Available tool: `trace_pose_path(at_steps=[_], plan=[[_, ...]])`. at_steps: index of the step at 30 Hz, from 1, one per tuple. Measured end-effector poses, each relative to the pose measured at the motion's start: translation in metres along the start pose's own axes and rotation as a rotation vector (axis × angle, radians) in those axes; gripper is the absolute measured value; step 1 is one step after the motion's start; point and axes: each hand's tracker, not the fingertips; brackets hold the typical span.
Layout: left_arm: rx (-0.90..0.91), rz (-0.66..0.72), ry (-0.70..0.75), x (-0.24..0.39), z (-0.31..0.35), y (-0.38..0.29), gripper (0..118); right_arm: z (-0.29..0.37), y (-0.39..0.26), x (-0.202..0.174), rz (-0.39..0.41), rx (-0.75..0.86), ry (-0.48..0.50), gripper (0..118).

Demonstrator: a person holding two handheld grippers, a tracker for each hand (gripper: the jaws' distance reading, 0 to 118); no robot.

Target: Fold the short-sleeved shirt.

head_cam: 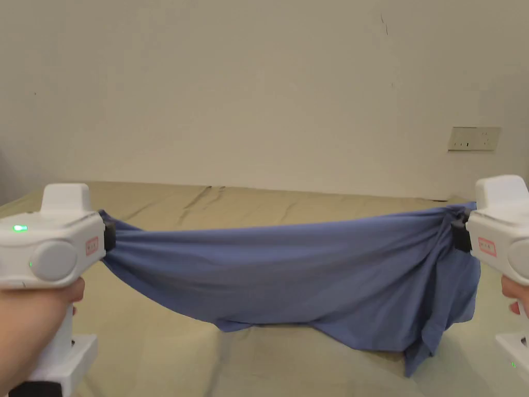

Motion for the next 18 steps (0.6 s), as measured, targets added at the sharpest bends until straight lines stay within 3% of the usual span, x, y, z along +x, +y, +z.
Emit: trace_pose_path(at_steps=[7, 18], plan=[[-0.091, -0.058, -0.062, 0.001, 0.055, -0.083, 1, 0.064, -0.103, 0.002, 0.002, -0.078, 0.040, 8], [-0.179, -0.057, -0.152, -0.040, 0.220, -0.162, 1, 0.237, -0.214, 0.000, 0.034, -0.201, 0.080, 8]])
